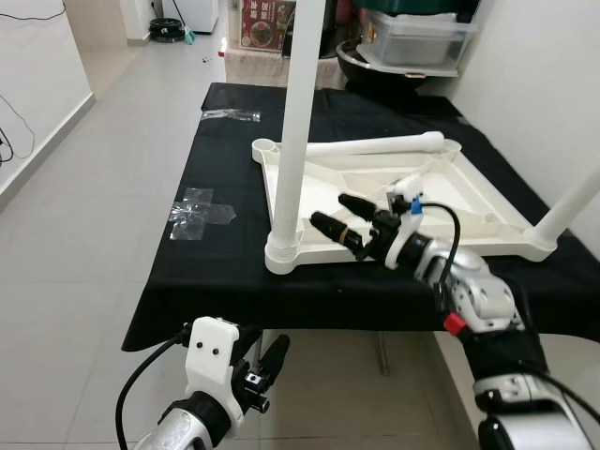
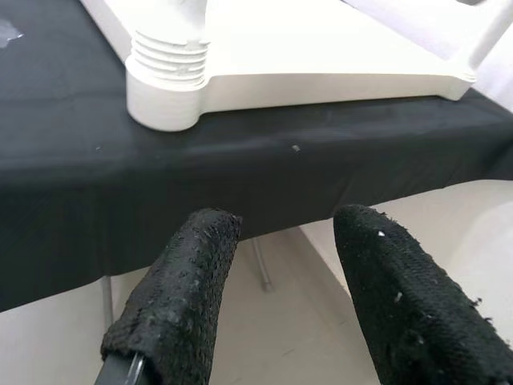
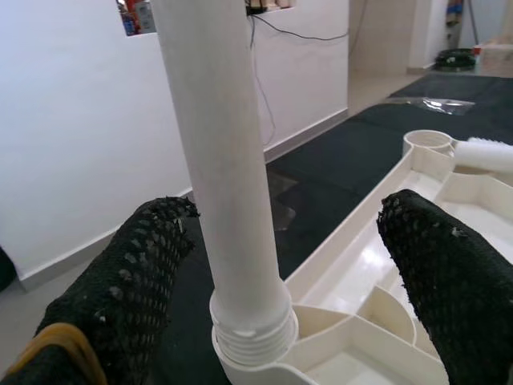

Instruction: Building children table

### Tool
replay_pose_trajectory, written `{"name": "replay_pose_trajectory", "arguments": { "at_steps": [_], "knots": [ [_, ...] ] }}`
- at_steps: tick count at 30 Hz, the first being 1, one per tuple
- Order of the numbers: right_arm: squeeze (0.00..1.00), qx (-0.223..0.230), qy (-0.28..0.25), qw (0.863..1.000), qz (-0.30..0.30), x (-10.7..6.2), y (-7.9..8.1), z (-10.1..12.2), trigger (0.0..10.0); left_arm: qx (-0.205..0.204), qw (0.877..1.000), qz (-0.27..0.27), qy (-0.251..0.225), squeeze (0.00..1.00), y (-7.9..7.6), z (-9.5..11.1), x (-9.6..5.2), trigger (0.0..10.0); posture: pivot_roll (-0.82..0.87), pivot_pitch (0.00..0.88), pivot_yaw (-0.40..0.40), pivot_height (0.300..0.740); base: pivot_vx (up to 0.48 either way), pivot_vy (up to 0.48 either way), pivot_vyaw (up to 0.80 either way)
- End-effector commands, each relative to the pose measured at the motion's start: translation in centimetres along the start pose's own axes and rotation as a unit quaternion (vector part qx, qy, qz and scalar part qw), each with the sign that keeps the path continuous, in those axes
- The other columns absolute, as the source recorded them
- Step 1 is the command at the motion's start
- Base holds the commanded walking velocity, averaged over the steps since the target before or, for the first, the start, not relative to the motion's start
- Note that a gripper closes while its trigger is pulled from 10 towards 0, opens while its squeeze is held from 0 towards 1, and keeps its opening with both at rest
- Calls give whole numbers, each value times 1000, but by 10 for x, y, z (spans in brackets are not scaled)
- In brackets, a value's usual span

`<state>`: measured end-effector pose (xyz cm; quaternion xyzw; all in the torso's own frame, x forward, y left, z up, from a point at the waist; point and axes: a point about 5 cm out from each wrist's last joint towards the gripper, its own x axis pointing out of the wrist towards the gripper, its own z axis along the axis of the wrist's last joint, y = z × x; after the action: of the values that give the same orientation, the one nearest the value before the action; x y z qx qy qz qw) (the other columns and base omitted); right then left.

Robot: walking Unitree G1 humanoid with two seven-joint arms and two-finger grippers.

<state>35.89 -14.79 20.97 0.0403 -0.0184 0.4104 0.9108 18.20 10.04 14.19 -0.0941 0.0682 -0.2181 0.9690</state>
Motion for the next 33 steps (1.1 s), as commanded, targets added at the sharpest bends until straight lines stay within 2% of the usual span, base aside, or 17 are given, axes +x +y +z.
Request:
{"name": "replay_pose_trajectory", "arguments": {
  "at_steps": [1,13,18,33],
  "knots": [
    [0,2,0,1000,18,4,2,0,10000,-5,1000,-10,9,0,-4,-2,-2,10000,129,118,-122,740,0,0,0],
    [0,6,-14,999,49,20,6,9,10000,-5,1000,-10,5,0,-7,-1,-3,10000,122,129,-127,740,0,0,0],
    [0,16,-33,996,81,38,20,16,10000,-5,1000,-10,6,0,-8,-1,-3,10000,124,129,-132,740,0,0,0],
    [0,-2,-34,994,105,58,37,15,10000,-7,1000,-10,11,0,-11,-4,-5,10000,128,106,-143,740,0,0,0]
  ]
}}
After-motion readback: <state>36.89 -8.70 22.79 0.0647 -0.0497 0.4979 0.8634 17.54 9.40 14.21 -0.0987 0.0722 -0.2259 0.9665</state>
